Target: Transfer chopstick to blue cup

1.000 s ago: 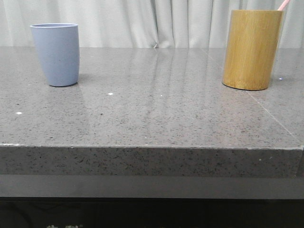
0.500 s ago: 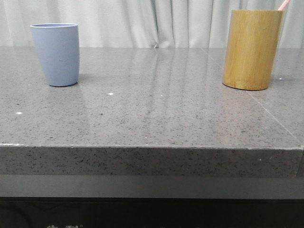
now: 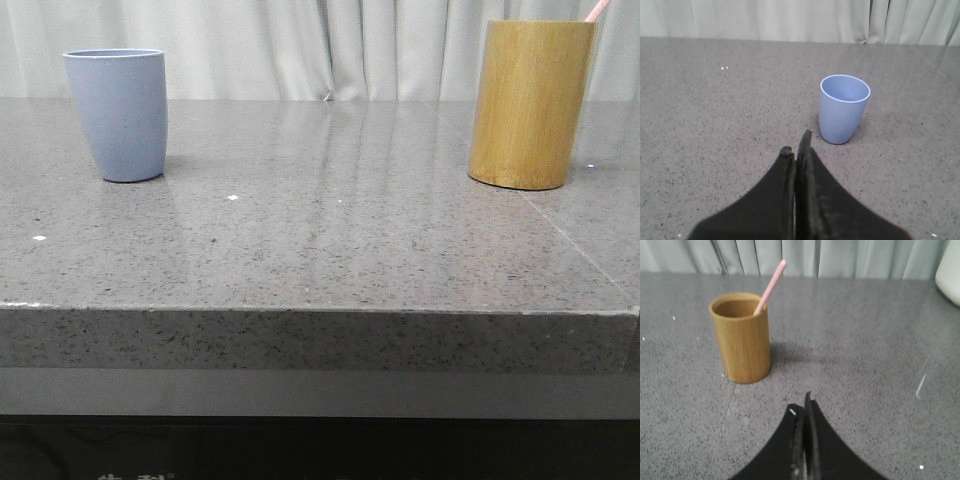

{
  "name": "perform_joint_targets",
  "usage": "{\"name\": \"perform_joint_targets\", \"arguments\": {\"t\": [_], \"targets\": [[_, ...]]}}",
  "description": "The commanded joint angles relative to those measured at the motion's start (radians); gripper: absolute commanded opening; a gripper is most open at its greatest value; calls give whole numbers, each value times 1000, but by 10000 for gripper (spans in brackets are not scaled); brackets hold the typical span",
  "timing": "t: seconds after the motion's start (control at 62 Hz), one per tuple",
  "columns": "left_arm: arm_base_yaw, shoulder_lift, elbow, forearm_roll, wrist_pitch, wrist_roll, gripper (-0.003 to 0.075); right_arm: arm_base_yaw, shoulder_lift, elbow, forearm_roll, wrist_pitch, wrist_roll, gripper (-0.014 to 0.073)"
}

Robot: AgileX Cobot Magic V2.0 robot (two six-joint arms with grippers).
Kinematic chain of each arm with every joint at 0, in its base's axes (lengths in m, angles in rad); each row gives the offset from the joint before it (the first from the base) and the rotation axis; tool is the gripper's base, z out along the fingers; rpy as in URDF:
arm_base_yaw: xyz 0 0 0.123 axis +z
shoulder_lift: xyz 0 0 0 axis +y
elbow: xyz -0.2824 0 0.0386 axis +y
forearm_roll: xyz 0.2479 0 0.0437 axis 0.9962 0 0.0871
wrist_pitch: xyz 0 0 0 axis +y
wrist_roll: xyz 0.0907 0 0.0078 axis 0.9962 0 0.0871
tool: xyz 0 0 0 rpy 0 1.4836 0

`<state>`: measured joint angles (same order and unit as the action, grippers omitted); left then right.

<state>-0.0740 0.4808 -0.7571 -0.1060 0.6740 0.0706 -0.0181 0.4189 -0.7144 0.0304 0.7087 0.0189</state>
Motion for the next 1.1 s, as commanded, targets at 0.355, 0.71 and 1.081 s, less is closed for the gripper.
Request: {"name": "perform_joint_targets", "arguments": {"t": [0.355,0.71,1.081], "targets": [[3,98,-27,-28,-71,-1,-9,-4,158,-35,-12,19,-10,-19],[3,111,-27,-28,-89,-1,528,-3,158,-35,-4,25,-31,594],[-110,305,-127,-86,-82,55,480,-3,158,-35,-2,37,-31,592]]}}
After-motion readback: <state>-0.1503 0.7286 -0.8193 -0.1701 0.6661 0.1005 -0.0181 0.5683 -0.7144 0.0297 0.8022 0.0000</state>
